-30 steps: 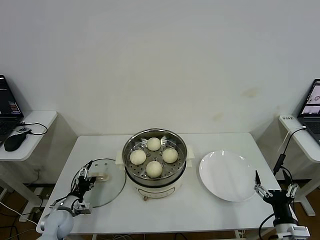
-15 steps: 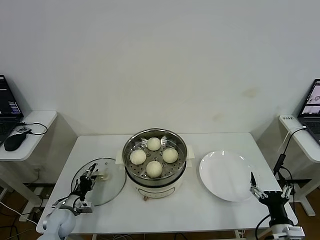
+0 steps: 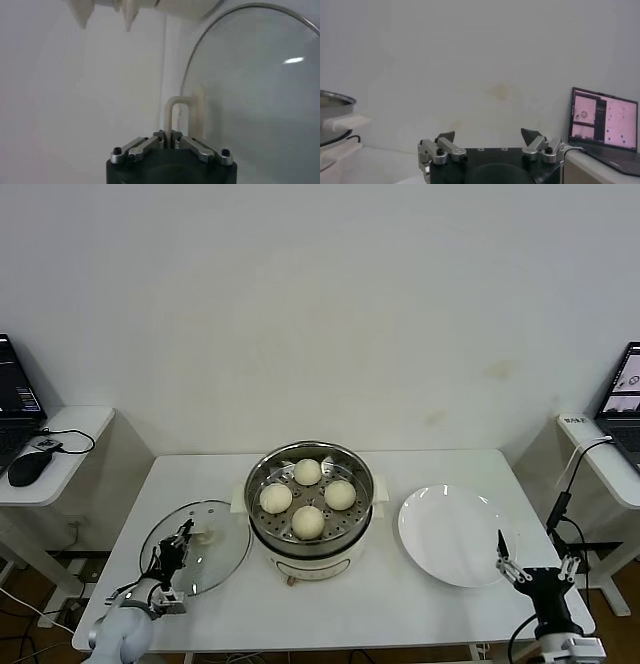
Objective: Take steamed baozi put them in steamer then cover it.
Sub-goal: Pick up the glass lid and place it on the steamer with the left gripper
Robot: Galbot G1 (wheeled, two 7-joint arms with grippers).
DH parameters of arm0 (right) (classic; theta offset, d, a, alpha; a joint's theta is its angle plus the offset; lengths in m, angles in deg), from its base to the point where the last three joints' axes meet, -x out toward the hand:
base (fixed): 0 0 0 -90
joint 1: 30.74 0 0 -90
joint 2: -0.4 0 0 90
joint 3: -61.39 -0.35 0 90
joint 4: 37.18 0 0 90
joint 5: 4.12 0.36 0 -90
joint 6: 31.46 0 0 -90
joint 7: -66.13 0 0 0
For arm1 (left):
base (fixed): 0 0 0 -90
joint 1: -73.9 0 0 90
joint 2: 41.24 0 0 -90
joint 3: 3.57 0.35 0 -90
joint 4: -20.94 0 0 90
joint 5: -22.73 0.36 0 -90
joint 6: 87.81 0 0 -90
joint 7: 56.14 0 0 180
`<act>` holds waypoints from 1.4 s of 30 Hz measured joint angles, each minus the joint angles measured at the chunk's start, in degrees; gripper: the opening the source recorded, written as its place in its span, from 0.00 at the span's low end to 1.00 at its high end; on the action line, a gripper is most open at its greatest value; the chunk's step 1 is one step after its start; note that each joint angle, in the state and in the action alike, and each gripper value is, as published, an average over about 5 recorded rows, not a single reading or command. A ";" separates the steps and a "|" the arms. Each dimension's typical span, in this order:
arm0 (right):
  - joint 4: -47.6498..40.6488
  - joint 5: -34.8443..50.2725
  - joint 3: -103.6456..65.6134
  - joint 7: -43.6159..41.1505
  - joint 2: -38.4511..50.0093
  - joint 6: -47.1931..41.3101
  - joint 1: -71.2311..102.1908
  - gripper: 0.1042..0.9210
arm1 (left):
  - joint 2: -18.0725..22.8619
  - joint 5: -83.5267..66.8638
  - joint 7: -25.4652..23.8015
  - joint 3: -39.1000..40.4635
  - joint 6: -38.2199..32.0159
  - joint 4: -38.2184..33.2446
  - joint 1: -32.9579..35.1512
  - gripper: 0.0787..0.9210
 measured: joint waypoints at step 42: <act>-0.07 -8.70 5.75 1.35 -2.55 -0.27 0.87 0.88 | -12.79 -11.01 -8.45 1.02 22.08 -37.81 6.61 0.07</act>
